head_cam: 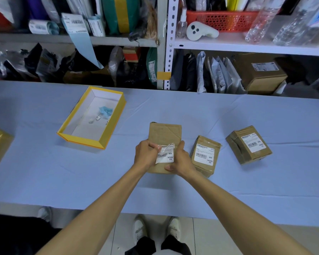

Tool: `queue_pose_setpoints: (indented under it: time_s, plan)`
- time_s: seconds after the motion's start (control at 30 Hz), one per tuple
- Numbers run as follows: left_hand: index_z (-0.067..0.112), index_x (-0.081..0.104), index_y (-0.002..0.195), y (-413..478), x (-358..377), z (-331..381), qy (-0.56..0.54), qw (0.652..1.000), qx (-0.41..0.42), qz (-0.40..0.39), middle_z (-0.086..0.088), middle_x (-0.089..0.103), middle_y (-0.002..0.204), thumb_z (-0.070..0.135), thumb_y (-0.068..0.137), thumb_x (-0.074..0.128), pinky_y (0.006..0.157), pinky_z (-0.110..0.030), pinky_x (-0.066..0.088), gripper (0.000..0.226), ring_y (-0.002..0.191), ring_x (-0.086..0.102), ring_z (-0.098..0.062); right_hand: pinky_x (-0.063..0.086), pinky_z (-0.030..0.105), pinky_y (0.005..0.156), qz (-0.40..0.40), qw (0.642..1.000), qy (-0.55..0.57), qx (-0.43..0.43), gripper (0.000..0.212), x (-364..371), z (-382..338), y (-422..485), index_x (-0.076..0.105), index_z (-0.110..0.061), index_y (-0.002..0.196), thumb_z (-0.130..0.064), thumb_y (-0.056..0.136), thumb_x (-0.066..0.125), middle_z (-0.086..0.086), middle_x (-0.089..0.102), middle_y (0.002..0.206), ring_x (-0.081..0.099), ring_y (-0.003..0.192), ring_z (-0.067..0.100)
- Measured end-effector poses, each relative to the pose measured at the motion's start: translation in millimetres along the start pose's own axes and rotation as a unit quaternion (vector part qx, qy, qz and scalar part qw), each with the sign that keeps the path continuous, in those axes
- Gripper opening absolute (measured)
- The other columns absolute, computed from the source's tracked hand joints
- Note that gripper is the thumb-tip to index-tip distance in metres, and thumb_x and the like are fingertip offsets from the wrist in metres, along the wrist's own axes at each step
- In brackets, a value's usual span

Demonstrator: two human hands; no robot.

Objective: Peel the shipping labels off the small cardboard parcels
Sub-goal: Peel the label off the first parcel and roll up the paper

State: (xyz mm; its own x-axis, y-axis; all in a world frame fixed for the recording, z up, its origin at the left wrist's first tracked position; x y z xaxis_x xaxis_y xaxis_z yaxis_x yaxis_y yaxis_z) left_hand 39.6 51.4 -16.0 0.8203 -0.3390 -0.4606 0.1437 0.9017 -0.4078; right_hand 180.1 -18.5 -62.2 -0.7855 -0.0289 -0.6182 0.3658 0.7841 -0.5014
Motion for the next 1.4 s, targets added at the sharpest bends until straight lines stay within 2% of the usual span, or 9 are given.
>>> queue_pose_setpoints:
  time_s: [0.13,0.33,0.47,0.67,0.9,1.17,1.27,1.33,1.4]
  plan:
    - [0.016,0.058,0.072,1,2,-3,-0.001,1.0,-0.004,-0.004,-0.006,0.069,0.1,0.019,0.087,0.066,0.076,-0.028,0.046,0.017,0.097,0.063,-0.02,0.051,0.039,0.092,-0.004,1.0,0.007,0.001,0.111,1,3,-1,-0.002,-0.006,0.147,-0.005,0.071,0.079,0.014,0.053,0.126,0.057,0.113,0.032]
    - [0.01,0.063,0.086,1,5,-7,0.001,1.0,0.008,-0.006,-0.003,0.068,0.1,0.021,0.087,0.066,0.071,-0.025,0.04,0.012,0.094,0.061,-0.018,0.051,0.041,0.094,0.006,1.0,0.019,0.004,0.11,0,5,1,0.0,-0.007,0.147,-0.003,0.069,0.079,0.014,0.053,0.129,0.056,0.115,0.031]
    - [0.015,0.06,0.078,2,6,-7,-0.005,1.0,0.006,-0.008,-0.003,0.068,0.098,0.021,0.085,0.067,0.073,-0.026,0.041,0.012,0.091,0.06,-0.017,0.048,0.038,0.096,0.002,1.0,0.001,0.005,0.118,0,6,1,-0.007,-0.005,0.149,-0.008,0.071,0.08,0.016,0.051,0.131,0.053,0.119,0.033]
    - [0.013,0.061,0.079,3,6,-9,-0.018,1.0,0.002,-0.01,-0.001,0.067,0.094,0.02,0.085,0.067,0.073,-0.027,0.043,0.012,0.092,0.061,-0.018,0.048,0.038,0.096,-0.005,1.0,-0.006,0.007,0.118,0,4,2,-0.008,-0.005,0.149,-0.009,0.071,0.08,0.015,0.052,0.131,0.054,0.119,0.032]
    - [0.016,0.06,0.075,4,10,-13,-0.031,0.999,-0.002,-0.01,-0.003,0.07,0.1,0.02,0.084,0.068,0.079,-0.031,0.048,0.013,0.096,0.063,-0.02,0.048,0.038,0.098,-0.008,1.0,0.0,0.004,0.119,-1,4,0,-0.011,-0.005,0.15,-0.006,0.072,0.079,0.016,0.05,0.134,0.053,0.12,0.031]
    - [0.005,0.064,0.084,8,14,-21,-0.062,0.998,-0.011,-0.02,-0.006,0.07,0.102,0.018,0.084,0.068,0.081,-0.032,0.05,0.014,0.097,0.065,-0.022,0.047,0.038,0.1,-0.011,1.0,0.002,0.001,0.122,-1,2,-3,-0.021,-0.006,0.148,-0.005,0.075,0.076,0.016,0.045,0.138,0.05,0.123,0.032]
    - [0.012,0.068,0.078,8,9,-17,-0.12,0.992,-0.019,-0.024,-0.005,0.072,0.094,0.017,0.09,0.061,0.087,-0.041,0.052,0.014,0.097,0.067,-0.024,0.046,0.03,0.093,-0.011,1.0,0.015,0.007,0.118,-4,4,-4,-0.022,-0.007,0.148,-0.002,0.078,0.073,0.015,0.04,0.144,0.048,0.125,0.031]
    - [0.016,0.067,0.08,8,7,-6,-0.129,0.991,-0.004,-0.025,-0.004,0.072,0.093,0.021,0.093,0.056,0.086,-0.04,0.051,0.018,0.095,0.066,-0.023,0.045,0.027,0.089,-0.013,0.999,0.025,0.014,0.116,-6,6,-6,-0.024,-0.006,0.148,-0.001,0.08,0.07,0.014,0.038,0.146,0.048,0.125,0.029]
    - [0.013,0.063,0.082,6,8,5,-0.086,0.996,0.022,-0.02,-0.003,0.07,0.094,0.026,0.093,0.056,0.08,-0.034,0.047,0.018,0.091,0.064,-0.02,0.045,0.029,0.094,-0.014,0.999,0.025,0.018,0.117,-8,8,-6,-0.024,-0.005,0.147,-0.002,0.08,0.072,0.015,0.039,0.145,0.049,0.125,0.03]
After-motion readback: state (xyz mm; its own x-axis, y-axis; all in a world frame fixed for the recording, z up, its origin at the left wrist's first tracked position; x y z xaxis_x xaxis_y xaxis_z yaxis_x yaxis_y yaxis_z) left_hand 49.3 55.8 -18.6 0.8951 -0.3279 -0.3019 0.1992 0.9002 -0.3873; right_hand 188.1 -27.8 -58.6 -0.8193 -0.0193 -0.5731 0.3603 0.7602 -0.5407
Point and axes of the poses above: each hand's wrist, its own y-axis towards the middle knuckle, its own x-axis out of the palm, z = x × y, the point moved 10 cm from there along y, towards the middle knuckle
